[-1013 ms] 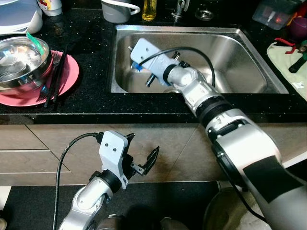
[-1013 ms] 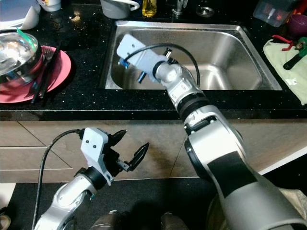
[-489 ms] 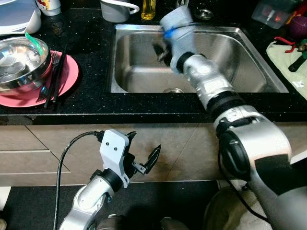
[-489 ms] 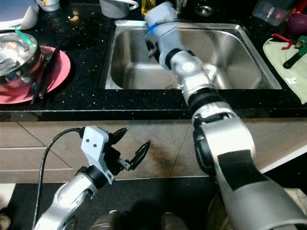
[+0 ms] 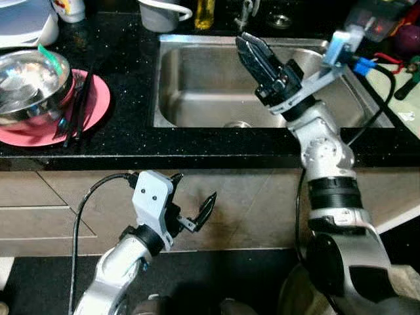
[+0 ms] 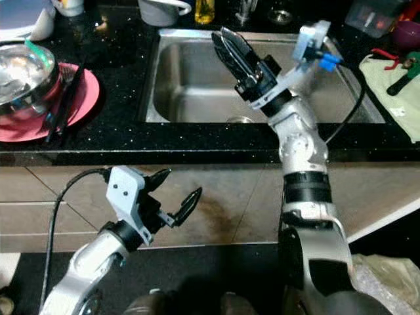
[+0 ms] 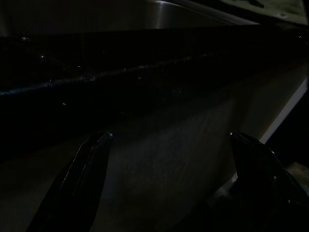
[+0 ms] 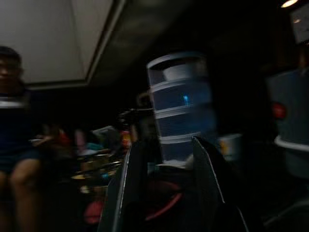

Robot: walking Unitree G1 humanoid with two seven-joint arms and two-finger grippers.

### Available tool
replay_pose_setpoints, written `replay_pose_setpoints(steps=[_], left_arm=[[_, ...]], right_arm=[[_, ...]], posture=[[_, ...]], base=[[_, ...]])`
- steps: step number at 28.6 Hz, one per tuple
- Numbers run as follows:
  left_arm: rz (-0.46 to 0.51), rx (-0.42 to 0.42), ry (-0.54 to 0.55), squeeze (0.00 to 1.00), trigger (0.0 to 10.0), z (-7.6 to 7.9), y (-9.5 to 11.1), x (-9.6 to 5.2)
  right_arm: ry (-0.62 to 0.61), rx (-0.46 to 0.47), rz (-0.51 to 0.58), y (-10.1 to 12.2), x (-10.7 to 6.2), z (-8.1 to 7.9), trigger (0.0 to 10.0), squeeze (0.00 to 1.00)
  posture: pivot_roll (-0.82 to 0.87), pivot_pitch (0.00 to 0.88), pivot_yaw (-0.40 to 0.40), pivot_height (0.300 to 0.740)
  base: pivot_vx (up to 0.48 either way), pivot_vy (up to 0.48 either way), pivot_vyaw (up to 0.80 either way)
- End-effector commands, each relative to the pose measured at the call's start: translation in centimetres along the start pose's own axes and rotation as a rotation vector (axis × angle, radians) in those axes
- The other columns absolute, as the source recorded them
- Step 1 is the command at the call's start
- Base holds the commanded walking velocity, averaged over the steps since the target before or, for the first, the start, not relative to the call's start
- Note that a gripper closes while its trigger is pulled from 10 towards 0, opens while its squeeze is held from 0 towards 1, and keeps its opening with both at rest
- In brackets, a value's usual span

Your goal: Kitchen organization

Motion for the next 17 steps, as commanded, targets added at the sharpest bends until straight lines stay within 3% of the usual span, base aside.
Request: replay_pose_setpoints(steps=[1,6,17], left_arm=[[-0.036,-0.006,-0.004,0.0,10.0,-0.1,-0.8,-0.3],[-0.045,0.013,-0.003,0.0,10.0,-0.3,-1.0,-0.3],[-0.021,0.04,0.005,0.0,10.0,-0.8,0.2,-0.6]], right_arm=[[0.061,0.054,-0.022,-0.2,-0.9,-1.1,10.0,0.0],[0.159,0.157,-0.108,-1.6,-3.6,-3.3,10.0,0.0],[0.165,0.248,-0.252,-4.0,-6.9,-4.3,10.0,0.0]], posture=[[0.04,0.103,-0.059,0.74],[0.05,0.09,-0.062,0.74],[0.06,0.092,-0.066,0.74]], base=[[0.0,0.0,0.0],[0.0,0.0,0.0],[0.0,0.0,0.0]])
Point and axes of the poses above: a point about 5 cm out from each wrist's last joint towards the gripper, its own x axis pointing out of the wrist towards the gripper, its own y axis along the axis of the wrist's last joint, z = x × y, the point moved 3 cm from there along x, pointing out of the wrist towards the gripper, and after that the axes turned 15 degrees about x, right-handed, at the moved point
